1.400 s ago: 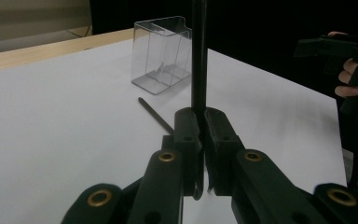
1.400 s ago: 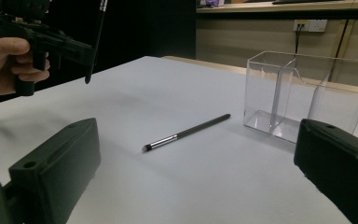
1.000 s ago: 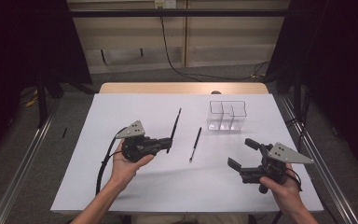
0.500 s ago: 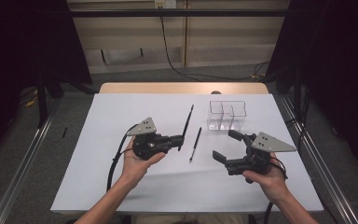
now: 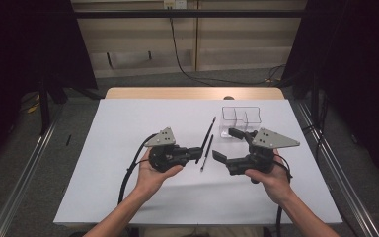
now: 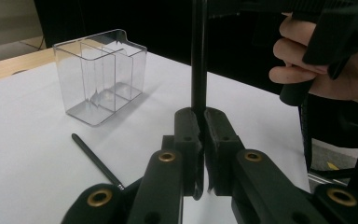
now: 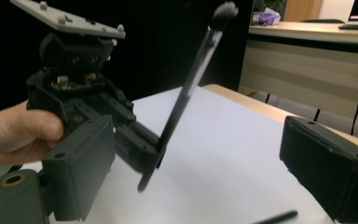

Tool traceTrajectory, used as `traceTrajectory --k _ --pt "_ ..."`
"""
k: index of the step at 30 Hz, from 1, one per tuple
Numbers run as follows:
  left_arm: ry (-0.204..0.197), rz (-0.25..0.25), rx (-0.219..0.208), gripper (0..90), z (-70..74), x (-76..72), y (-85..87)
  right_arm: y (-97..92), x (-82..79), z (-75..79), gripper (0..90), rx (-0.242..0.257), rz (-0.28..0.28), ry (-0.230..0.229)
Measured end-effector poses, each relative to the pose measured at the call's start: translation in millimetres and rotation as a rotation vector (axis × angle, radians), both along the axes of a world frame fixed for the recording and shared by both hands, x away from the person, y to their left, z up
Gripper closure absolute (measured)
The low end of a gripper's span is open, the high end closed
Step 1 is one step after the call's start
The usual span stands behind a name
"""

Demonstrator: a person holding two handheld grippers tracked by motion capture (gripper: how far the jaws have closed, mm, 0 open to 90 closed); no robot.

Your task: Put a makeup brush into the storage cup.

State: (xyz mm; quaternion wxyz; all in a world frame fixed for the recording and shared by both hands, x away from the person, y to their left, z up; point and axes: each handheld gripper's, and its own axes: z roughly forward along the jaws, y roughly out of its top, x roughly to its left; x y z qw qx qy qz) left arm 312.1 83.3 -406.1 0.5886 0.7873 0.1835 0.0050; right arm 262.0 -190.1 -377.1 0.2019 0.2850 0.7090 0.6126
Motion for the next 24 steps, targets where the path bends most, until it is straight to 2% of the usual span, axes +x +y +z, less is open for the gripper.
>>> traceTrajectory --k 4,7,9,11,15,17,24 --pt "0.004 -0.001 0.004 84.7 -2.2 -1.2 0.7 9.8 7.7 3.8 12.9 0.020 0.017 0.007" --pt "0.002 -0.001 0.004 84.7 -2.9 -1.6 0.0 16.4 12.9 5.8 20.2 0.025 0.038 0.004" --pt "0.002 -0.002 0.002 84.7 -2.8 -1.8 -0.6 19.7 15.1 6.1 31.6 0.017 0.022 -0.007" --pt "0.004 -0.004 0.000 84.7 -3.2 -1.9 -1.5 19.4 19.7 4.2 33.2 0.035 0.035 0.025" --pt "0.002 -0.011 0.004 84.6 -4.0 -2.8 -3.3 15.5 24.2 0.6 46.9 0.048 0.042 0.052" --pt "-0.001 -0.011 0.005 84.7 -4.0 -2.8 -3.5 14.4 24.1 -0.4 50.1 0.055 0.054 0.066" --pt "0.002 -0.017 0.010 84.6 -6.3 -3.6 -5.6 16.8 22.9 -2.2 63.7 0.070 0.083 0.080"
